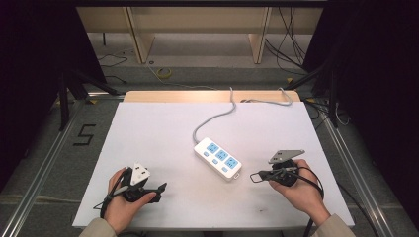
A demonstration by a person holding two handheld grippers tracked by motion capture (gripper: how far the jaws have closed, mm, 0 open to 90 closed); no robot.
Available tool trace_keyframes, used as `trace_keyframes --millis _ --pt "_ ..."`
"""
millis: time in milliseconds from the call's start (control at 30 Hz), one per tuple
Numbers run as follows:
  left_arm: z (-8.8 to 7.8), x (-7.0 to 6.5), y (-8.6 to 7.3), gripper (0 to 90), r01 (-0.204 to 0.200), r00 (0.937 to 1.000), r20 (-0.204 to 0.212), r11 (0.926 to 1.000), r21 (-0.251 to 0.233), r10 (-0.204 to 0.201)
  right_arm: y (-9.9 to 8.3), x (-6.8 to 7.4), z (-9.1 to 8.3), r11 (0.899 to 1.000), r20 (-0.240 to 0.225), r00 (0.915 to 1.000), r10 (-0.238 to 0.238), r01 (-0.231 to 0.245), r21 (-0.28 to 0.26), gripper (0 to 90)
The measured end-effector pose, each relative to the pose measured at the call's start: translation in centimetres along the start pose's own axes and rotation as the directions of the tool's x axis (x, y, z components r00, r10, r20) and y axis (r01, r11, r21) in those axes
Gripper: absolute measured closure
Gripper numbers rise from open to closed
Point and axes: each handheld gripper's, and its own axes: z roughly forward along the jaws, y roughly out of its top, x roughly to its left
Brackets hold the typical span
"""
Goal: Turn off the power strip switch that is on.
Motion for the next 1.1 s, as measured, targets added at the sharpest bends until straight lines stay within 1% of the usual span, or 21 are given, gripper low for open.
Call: trace_keyframes --millis 467,1100 --pt "0.0 0.0 0.0 15.8 -0.007 1.0000 -0.003 1.0000 0.003 0.007 0.8 0.2 0.1 1.000 -0.010 0.9999 -0.004 0.004 0.018 90.0" --pt "0.1 -0.1 0.0 15.8 -0.002 1.0000 -0.005 1.0000 0.002 0.002 1.8 0.5 0.4 0.999 -0.022 0.9996 -0.016 0.017 0.032 90.0"
